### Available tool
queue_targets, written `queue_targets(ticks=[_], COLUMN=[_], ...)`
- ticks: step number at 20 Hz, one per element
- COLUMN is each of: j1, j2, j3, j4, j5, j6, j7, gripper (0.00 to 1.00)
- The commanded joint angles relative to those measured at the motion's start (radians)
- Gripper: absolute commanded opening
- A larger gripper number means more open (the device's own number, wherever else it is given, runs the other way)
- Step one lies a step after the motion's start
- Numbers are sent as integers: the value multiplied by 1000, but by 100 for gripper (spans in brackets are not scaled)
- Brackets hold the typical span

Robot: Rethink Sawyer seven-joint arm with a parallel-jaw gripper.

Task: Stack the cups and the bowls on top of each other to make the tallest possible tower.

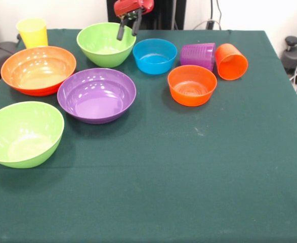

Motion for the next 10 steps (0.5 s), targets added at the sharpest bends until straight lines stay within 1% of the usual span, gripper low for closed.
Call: queue_targets(ticks=[1, 4, 9, 10], j1=[4, 20, 38, 42], j2=[178, 170, 155, 177], j3=[-214, -217, -214, -208], j4=[271, 269, 276, 276], j5=[260, 278, 293, 290], j6=[-147, -126, -139, -130], j7=[1, 22, 38, 38], gripper=[100, 100, 100, 100])
